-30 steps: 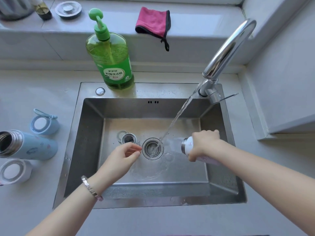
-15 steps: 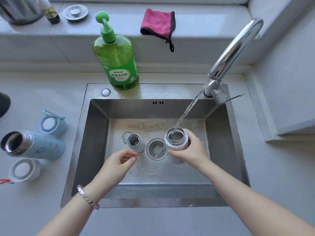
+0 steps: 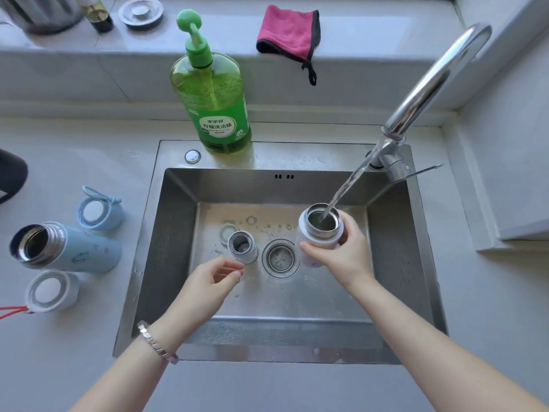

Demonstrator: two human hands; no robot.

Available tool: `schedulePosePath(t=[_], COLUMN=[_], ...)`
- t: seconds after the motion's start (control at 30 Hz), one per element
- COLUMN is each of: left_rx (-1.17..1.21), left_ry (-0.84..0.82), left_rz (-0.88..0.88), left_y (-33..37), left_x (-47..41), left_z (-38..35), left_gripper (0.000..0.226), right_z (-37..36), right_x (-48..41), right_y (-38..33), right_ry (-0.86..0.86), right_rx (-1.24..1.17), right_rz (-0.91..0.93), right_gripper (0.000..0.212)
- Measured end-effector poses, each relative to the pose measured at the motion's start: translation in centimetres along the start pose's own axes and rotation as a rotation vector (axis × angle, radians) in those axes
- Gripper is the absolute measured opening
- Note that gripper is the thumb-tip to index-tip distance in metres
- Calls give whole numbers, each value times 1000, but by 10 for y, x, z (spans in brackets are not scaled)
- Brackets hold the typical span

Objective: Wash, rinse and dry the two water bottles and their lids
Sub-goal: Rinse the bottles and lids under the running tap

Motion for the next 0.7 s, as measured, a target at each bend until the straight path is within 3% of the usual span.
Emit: schedulePosePath(t=[0.17,0.3,0.43,0.57,0.7], left_rx=[12,22,7,85,444], left_ry=[-4,12,-3,-42,-364], left_rz=[-17,-19,-13,-19,174], left_y=[3,3,2,24,47], left_x=[-3,-4,-3,-2,-2], left_z=[3,6,5,-14,-68], left_gripper=[19,20,20,18,68], right_z=[-7,1,-9,-10,-26], right_x=[6,-3,0,-3,15], right_y=[-6,-13,-17,-9,-15], right_ry=[-77,11,-122,-190,-455], right_rx=[54,-8,-42,-375,-770], right_rz=[21,7,-8,-231,-388], right_gripper=[67,66,63,71,55])
Point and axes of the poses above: each hand's wrist, its own x-axis away from the middle knuckle, its own z-axis out of the back of the hand, y = z × x, the point moved 8 cm from there along -x, towards the middle knuckle, and after that the axes turned 6 degrees about y, right-handed, at the moved point
